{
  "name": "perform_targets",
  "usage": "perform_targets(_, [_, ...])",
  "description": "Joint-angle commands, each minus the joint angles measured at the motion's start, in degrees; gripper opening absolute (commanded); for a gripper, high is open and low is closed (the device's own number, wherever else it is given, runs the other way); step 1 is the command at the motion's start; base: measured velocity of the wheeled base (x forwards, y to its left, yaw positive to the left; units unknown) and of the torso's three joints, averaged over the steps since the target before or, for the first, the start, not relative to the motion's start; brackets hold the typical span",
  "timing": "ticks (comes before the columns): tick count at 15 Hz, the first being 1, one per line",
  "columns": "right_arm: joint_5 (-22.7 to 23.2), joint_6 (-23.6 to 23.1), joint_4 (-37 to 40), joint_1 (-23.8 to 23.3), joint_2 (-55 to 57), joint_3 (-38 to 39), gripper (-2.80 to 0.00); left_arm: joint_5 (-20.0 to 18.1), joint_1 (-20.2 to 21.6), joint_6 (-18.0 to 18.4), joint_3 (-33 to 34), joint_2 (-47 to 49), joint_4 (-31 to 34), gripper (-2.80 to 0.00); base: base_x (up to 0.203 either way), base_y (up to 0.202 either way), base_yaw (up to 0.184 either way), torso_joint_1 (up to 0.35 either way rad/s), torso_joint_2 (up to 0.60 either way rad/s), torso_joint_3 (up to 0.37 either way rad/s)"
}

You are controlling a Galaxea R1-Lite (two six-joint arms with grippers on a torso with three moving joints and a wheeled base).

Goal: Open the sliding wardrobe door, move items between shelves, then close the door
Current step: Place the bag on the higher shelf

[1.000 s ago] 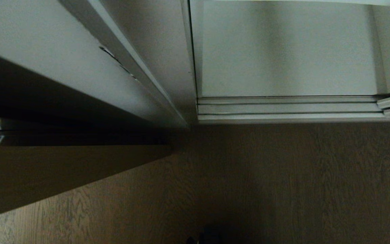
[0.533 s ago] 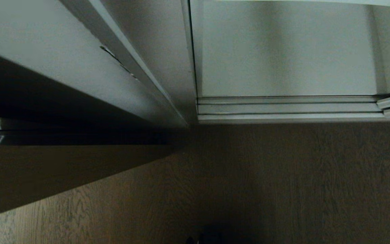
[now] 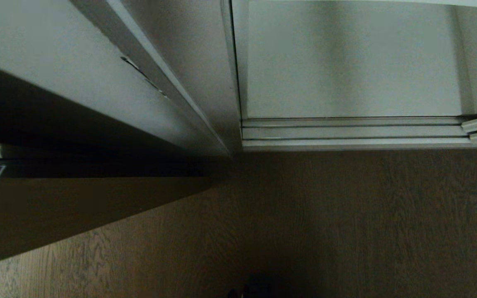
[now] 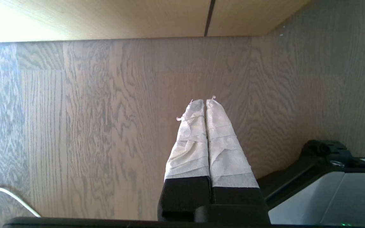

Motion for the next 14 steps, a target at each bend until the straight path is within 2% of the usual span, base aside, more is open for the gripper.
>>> perform_targets(1, [-0.1, -0.3, 1.2, 1.1, 2.0, -3.7, -2.80, 0.0, 0.0, 0.0, 0.0, 0.0, 0.1, -2.80, 0.000, 0.000, 0.000, 0.000, 0.00, 0.000])
perform_targets(5, [0.8, -0.8, 6.7, 1.2, 0.6, -10.2, -2.80, 0.0, 0.0, 0.0, 0.0, 0.0, 0.0, -2.80, 0.000, 0.000, 0.000, 0.000, 0.00, 0.000])
perform_targets(8, [2.9, -1.8, 8.8, 1.2, -1.0, -10.6, -2.80, 0.0, 0.0, 0.0, 0.0, 0.0, 0.0, -2.80, 0.000, 0.000, 0.000, 0.000, 0.00, 0.000])
perform_targets(14, [2.8, -1.7, 9.5, -0.5, 2.0, -10.7, -2.80, 0.0, 0.0, 0.0, 0.0, 0.0, 0.0, -2.80, 0.000, 0.000, 0.000, 0.000, 0.00, 0.000])
